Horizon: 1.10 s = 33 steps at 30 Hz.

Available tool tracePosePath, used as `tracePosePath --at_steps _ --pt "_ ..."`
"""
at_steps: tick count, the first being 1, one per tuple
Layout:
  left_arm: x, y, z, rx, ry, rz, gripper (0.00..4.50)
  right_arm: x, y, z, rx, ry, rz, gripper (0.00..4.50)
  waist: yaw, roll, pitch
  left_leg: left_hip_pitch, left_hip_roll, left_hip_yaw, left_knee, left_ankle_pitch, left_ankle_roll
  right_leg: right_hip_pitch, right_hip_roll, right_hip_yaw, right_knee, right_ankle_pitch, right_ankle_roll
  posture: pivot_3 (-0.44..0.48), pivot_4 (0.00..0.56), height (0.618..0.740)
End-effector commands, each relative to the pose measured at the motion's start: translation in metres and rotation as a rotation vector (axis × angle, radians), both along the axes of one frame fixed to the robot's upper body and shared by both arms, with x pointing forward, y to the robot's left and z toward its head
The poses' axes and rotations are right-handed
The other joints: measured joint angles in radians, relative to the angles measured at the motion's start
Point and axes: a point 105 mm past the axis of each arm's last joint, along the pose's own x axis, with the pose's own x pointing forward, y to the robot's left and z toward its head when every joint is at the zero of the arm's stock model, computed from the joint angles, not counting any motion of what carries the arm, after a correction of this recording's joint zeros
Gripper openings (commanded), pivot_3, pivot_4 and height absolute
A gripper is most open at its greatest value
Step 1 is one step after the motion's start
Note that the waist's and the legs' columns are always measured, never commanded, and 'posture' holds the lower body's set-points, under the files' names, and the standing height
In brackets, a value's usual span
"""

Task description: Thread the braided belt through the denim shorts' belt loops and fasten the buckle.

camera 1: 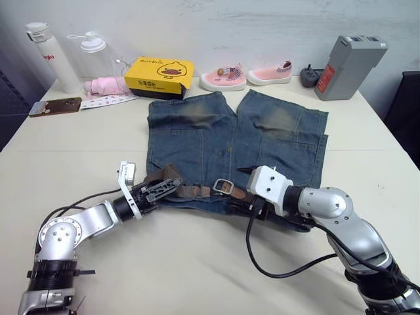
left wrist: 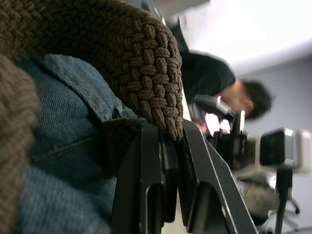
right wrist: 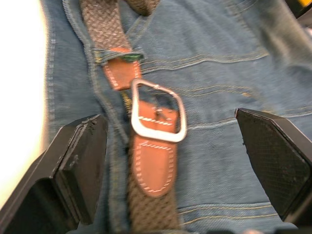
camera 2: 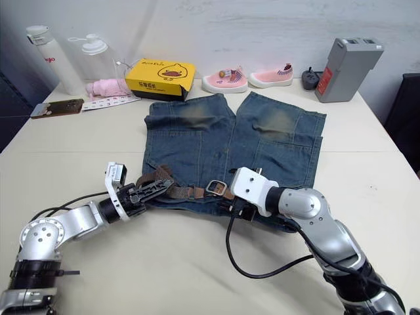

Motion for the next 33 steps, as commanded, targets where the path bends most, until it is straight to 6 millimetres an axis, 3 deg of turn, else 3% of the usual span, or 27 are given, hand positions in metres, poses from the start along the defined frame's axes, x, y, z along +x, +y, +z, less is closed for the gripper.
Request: tracePosePath --at_steps 1,10,24,33 --pt "0.010 0.006 0.008 -0.007 -0.034 -0.016 0.00 0.001 0.005 0.007 -0.025 -0.091 0.023 4.47 -0.001 0.000 0.000 0.000 0.000 0.000 -0.001 0.001 -0.001 0.000 0.000 0.000 -0.001 0.000 0.000 0.000 0.150 0.624" --pt "0.017 0.029 -0.001 0.031 -0.004 0.088 0.00 0.002 0.006 0.007 -0.030 -0.138 0.010 4.47 -0.019 0.000 0.001 0.000 0.002 -0.001 -0.002 0.002 -0.003 0.000 0.000 0.002 -0.003 0.003 0.005 0.000 0.150 0.624" --pt "-0.002 -0.007 -0.031 0.065 0.054 0.059 0.00 0.000 0.018 0.007 -0.012 -0.153 0.035 4.47 -0.021 0.000 0.000 0.000 0.000 -0.001 -0.002 0.004 -0.003 0.002 -0.003 0.002 -0.004 0.003 0.006 0.000 0.150 0.624" --pt "0.001 -0.004 -0.033 0.077 0.057 0.055 0.00 0.011 0.024 0.004 -0.197 -0.411 0.088 4.47 -0.020 0.001 0.000 0.000 -0.005 -0.001 -0.002 0.005 0.000 0.002 -0.005 0.001 -0.003 0.004 0.007 0.000 0.150 0.624"
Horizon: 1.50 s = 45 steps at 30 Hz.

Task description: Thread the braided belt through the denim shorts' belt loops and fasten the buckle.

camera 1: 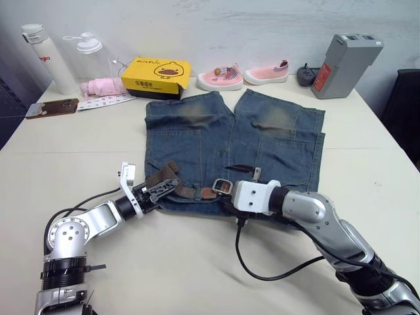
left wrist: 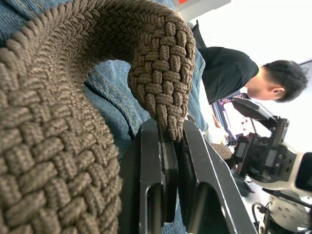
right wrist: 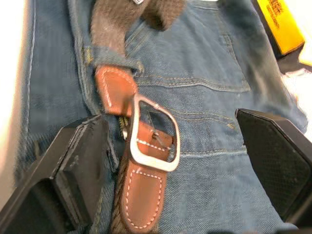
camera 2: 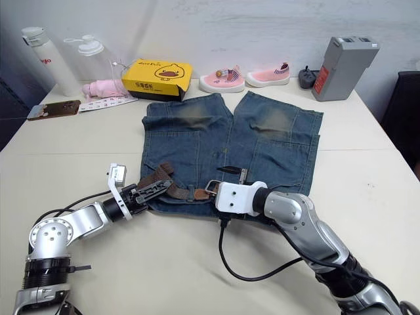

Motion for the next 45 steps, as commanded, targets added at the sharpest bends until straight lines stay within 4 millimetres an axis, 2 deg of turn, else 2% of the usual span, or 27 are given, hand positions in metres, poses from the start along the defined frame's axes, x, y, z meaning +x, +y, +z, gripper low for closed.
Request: tracePosePath --at_steps 1,4,8,12,20,30,38,45 --pt "-0.005 -0.007 -0.012 0.018 0.050 -0.044 0.00 0.009 0.006 0.015 -0.051 -0.202 0.025 4.47 -0.001 0.000 0.000 0.000 0.000 0.001 0.000 0.000 0.000 0.000 0.000 0.000 0.000 0.000 0.001 0.000 0.150 0.624" --pt "-0.006 -0.008 -0.012 0.016 0.046 -0.048 0.00 0.012 0.010 0.015 -0.078 -0.251 0.035 4.47 -0.001 0.000 0.000 0.000 -0.001 0.001 0.000 0.001 0.000 0.000 0.000 0.000 0.000 0.001 0.001 0.000 0.150 0.624" --pt "-0.005 -0.007 -0.009 0.007 0.037 -0.041 0.00 0.009 0.015 -0.003 -0.199 -0.297 0.097 4.47 -0.002 0.000 0.000 0.000 -0.001 0.000 0.000 0.001 0.000 0.000 0.000 0.000 0.000 0.001 0.001 0.000 0.150 0.624" --pt "-0.004 -0.008 -0.008 0.002 0.033 -0.039 0.00 0.008 0.018 -0.009 -0.233 -0.322 0.124 4.47 -0.005 -0.001 -0.001 0.000 -0.002 0.000 0.001 0.001 0.000 0.000 0.000 0.000 0.002 0.001 0.001 0.000 0.150 0.624" --pt "-0.005 -0.006 -0.009 -0.001 0.036 -0.034 0.00 0.016 0.002 -0.004 -0.233 -0.328 0.082 4.47 -0.005 -0.003 -0.002 0.000 -0.002 0.000 0.002 0.001 0.000 -0.001 0.000 0.001 0.006 0.001 0.002 0.000 0.150 0.624" --pt "-0.006 -0.006 -0.009 -0.006 0.039 -0.034 0.00 0.007 -0.005 -0.010 -0.262 -0.310 0.103 4.47 -0.003 -0.003 -0.003 0.000 -0.005 0.000 0.002 0.001 0.001 -0.001 -0.001 0.001 0.007 0.001 0.002 0.000 0.150 0.624" --pt "-0.007 -0.009 -0.009 -0.003 0.041 -0.040 0.00 0.003 0.005 -0.019 -0.300 -0.328 0.164 4.47 -0.004 -0.002 -0.004 0.000 -0.005 0.000 0.002 0.001 0.001 -0.001 -0.001 0.001 0.007 0.001 0.002 0.000 0.150 0.624" --pt "-0.006 -0.009 -0.009 -0.009 0.043 -0.038 0.00 0.001 0.029 -0.029 -0.363 -0.382 0.292 4.47 -0.010 -0.004 -0.006 0.001 -0.004 0.000 0.002 0.001 0.001 -0.001 -0.001 0.001 0.009 0.001 0.002 0.000 0.150 0.624"
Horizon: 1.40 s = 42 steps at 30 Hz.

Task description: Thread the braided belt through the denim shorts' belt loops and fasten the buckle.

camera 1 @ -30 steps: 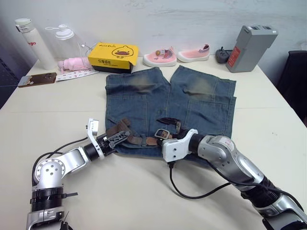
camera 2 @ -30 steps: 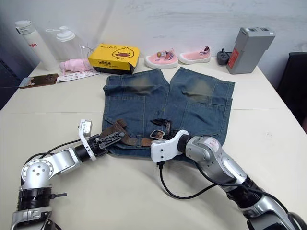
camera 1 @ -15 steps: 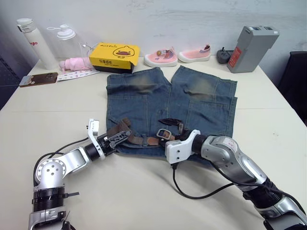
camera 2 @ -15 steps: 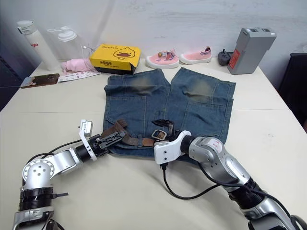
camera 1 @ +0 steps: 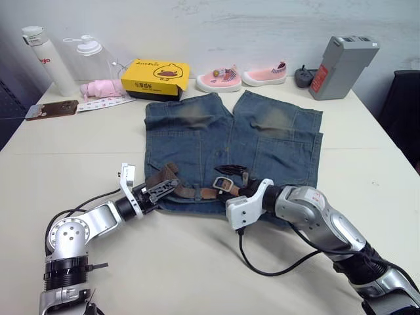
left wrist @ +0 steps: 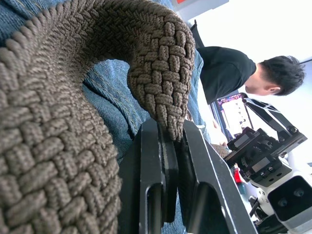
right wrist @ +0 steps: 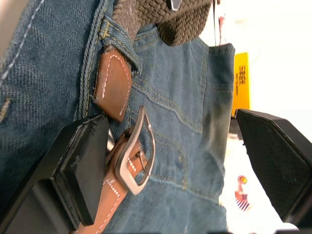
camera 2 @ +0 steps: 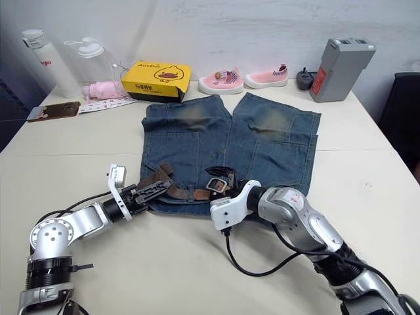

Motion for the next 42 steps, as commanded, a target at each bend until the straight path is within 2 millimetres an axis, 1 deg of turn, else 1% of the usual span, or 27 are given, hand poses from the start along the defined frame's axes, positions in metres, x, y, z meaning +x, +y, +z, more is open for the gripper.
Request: tracePosePath --at_steps 1,7,12,17,22,25,29,32,35,42 --pt "-0.006 -0.012 -0.007 -0.002 0.033 -0.049 0.00 -0.006 0.011 -0.025 -0.096 0.037 0.069 4.47 0.000 -0.001 -0.001 0.000 0.000 0.000 0.000 0.000 0.000 0.000 0.000 0.000 0.000 0.000 0.000 0.000 0.150 0.624" --pt "-0.006 -0.011 -0.006 -0.007 0.033 -0.042 0.00 -0.006 0.014 -0.028 -0.151 0.015 0.125 4.47 -0.001 -0.002 -0.004 0.001 0.000 0.000 0.000 0.000 0.000 -0.001 0.000 0.000 0.004 0.000 0.000 0.000 0.150 0.624" --pt "-0.006 -0.011 -0.006 -0.006 0.035 -0.038 0.00 -0.006 0.016 -0.026 -0.156 0.021 0.155 4.47 -0.002 -0.002 -0.005 0.001 0.000 0.000 0.001 0.000 0.000 -0.001 0.000 0.000 0.005 0.000 0.000 0.000 0.150 0.624" --pt "-0.007 -0.007 -0.008 0.016 0.035 -0.032 0.00 -0.009 -0.002 -0.028 -0.206 0.055 0.146 4.47 0.002 -0.002 -0.005 0.000 0.000 -0.001 0.001 0.000 0.000 -0.001 0.000 0.000 0.006 0.000 0.000 0.000 0.150 0.624" --pt "-0.001 -0.002 -0.007 0.073 0.011 -0.044 0.00 -0.011 -0.001 -0.028 -0.219 0.060 0.161 4.47 0.003 -0.001 -0.005 0.000 -0.002 -0.001 0.001 -0.001 0.000 -0.001 0.000 0.000 0.006 -0.001 -0.001 0.000 0.150 0.624" --pt "0.007 0.002 -0.003 0.109 -0.015 -0.044 0.00 -0.010 -0.001 -0.024 -0.215 0.054 0.159 4.47 0.004 -0.001 -0.005 0.000 -0.002 -0.001 0.001 -0.001 0.000 -0.001 0.000 0.000 0.006 -0.001 -0.001 0.000 0.150 0.624" --pt "0.009 0.001 -0.003 0.131 -0.025 -0.067 0.00 -0.012 -0.006 -0.022 -0.219 0.056 0.152 4.47 0.003 -0.001 -0.004 0.000 -0.002 -0.002 0.001 -0.001 0.000 -0.001 0.000 0.000 0.006 -0.001 -0.001 0.000 0.150 0.624" --pt "0.009 -0.003 -0.004 0.126 -0.025 -0.083 0.00 -0.013 -0.003 -0.025 -0.224 0.058 0.157 4.47 0.004 -0.001 -0.004 0.000 -0.002 -0.002 0.001 -0.001 0.000 -0.001 0.000 0.000 0.006 -0.001 -0.001 0.000 0.150 0.624" --pt "0.008 -0.007 -0.005 0.122 -0.024 -0.102 0.00 -0.013 0.003 -0.029 -0.230 0.053 0.170 4.47 0.003 -0.001 -0.005 0.000 -0.002 -0.002 0.001 -0.001 0.000 -0.001 0.000 0.000 0.006 -0.001 -0.001 0.000 0.150 0.624" --pt "0.006 -0.008 -0.005 0.110 -0.021 -0.104 0.00 -0.012 0.012 -0.035 -0.250 0.030 0.200 4.47 0.001 -0.001 -0.006 0.001 -0.001 -0.002 0.001 -0.001 0.000 -0.001 0.000 0.000 0.007 -0.001 -0.001 0.000 0.150 0.624"
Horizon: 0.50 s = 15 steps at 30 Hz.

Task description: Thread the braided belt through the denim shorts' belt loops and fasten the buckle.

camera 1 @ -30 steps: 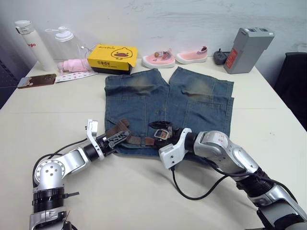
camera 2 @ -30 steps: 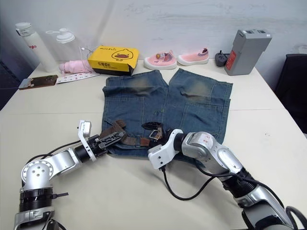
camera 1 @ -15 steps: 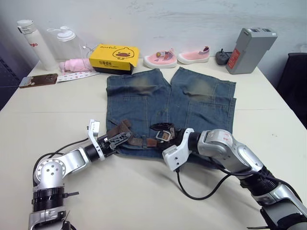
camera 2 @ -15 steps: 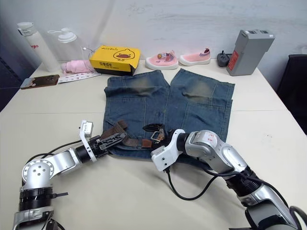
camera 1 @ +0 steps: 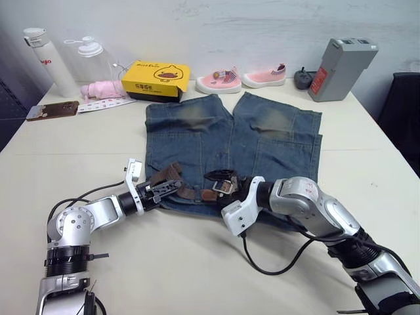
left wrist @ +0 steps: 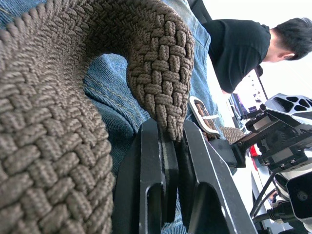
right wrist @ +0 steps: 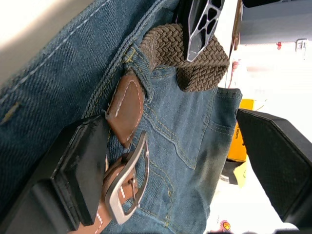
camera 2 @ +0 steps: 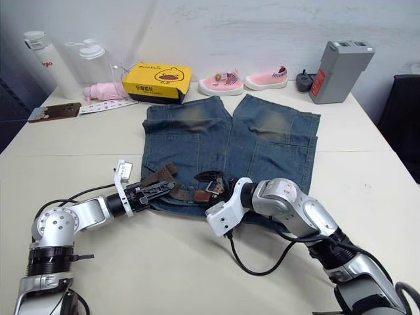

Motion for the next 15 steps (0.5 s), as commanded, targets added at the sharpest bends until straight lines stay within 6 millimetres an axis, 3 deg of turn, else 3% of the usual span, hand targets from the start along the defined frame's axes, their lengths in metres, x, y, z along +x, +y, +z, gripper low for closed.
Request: tracePosePath --at_steps 1,5,11,15 --pt "-0.0021 -0.0045 -0.0037 -0.001 0.020 -0.015 0.00 -0.0097 0.0032 -0.0337 -0.103 0.073 0.046 4.47 0.000 0.000 0.000 0.000 0.000 0.000 0.000 0.000 0.000 0.000 0.000 0.000 0.000 0.000 0.000 0.000 0.150 0.624" --pt "-0.0029 -0.0034 -0.0044 -0.004 0.022 -0.007 0.00 -0.0122 0.0029 -0.0369 -0.113 0.085 0.058 3.35 -0.001 0.000 -0.001 0.000 0.000 0.000 0.000 0.000 0.000 0.000 0.000 0.000 0.001 0.000 0.000 0.000 0.150 0.624" --pt "-0.0034 -0.0030 -0.0037 -0.014 0.020 0.003 0.00 -0.0124 0.0010 -0.0403 -0.124 0.104 0.051 0.08 -0.002 0.001 0.000 0.000 0.000 0.000 0.000 0.000 0.000 -0.001 0.000 0.000 0.001 0.000 0.000 0.000 0.150 0.624" --pt "-0.0048 -0.0037 -0.0011 -0.014 -0.002 -0.001 0.00 -0.0113 0.0006 -0.0403 -0.121 0.106 0.042 0.03 -0.002 0.001 0.000 0.000 0.000 0.000 0.000 0.000 0.000 -0.001 0.000 0.000 0.001 0.000 0.000 0.000 0.150 0.624"
